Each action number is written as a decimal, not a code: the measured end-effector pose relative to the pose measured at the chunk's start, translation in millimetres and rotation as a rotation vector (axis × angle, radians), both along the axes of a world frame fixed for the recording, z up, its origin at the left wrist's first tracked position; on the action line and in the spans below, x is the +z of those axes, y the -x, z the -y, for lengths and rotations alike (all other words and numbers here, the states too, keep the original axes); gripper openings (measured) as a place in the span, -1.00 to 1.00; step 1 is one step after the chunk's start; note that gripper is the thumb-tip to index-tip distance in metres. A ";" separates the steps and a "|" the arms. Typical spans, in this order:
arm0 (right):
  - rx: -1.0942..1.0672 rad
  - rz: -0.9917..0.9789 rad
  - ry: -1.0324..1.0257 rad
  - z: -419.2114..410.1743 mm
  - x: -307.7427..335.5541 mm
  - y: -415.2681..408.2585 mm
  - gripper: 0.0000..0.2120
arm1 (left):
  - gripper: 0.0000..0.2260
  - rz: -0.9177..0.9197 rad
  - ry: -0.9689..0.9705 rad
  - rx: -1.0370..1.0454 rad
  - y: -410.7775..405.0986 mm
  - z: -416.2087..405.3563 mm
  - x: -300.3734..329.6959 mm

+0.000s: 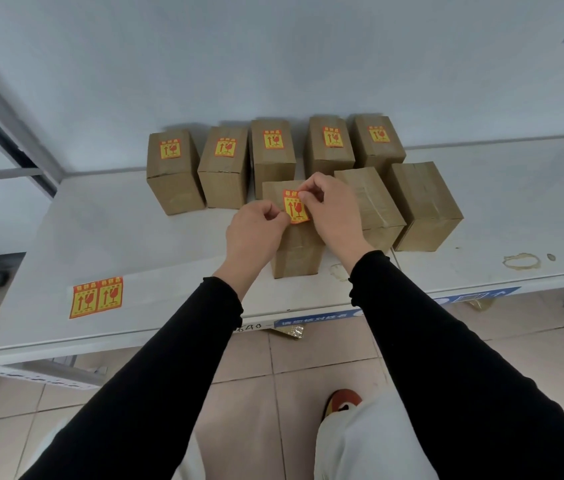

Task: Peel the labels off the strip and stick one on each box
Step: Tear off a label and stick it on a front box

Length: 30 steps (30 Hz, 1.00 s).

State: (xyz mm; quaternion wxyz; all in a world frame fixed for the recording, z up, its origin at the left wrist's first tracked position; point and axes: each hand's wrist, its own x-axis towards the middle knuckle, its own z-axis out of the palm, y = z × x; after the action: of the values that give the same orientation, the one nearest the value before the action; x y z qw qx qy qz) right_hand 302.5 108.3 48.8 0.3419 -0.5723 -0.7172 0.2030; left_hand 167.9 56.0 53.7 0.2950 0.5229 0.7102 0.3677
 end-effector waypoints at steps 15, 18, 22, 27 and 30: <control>-0.022 0.052 -0.001 3.8 -1.8 6.4 -0.93 | -0.76 -0.124 -0.061 -0.025 0.5 -5.2 -10.4; -0.037 0.060 -0.001 3.7 -3.0 9.2 -0.94 | -0.76 -0.170 -0.067 -0.041 1.1 -6.1 -11.9; -0.046 0.050 0.010 3.2 -2.2 9.3 -0.95 | -0.76 -0.197 -0.083 -0.057 2.5 -5.7 -10.4; -0.021 0.038 0.043 1.6 -1.1 5.6 -0.94 | -0.81 -0.171 -0.136 -0.077 6.1 -2.1 -9.3; 0.037 0.053 0.069 2.3 4.6 -1.3 -0.83 | -0.82 -0.165 -0.154 -0.112 8.0 -0.4 -6.7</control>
State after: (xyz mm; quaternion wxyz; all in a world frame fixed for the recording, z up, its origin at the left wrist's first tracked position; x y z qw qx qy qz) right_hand 303.8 106.1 53.4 0.2992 -0.5756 -0.7289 0.2188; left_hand 159.9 56.4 47.1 0.2145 0.6112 0.6715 0.3600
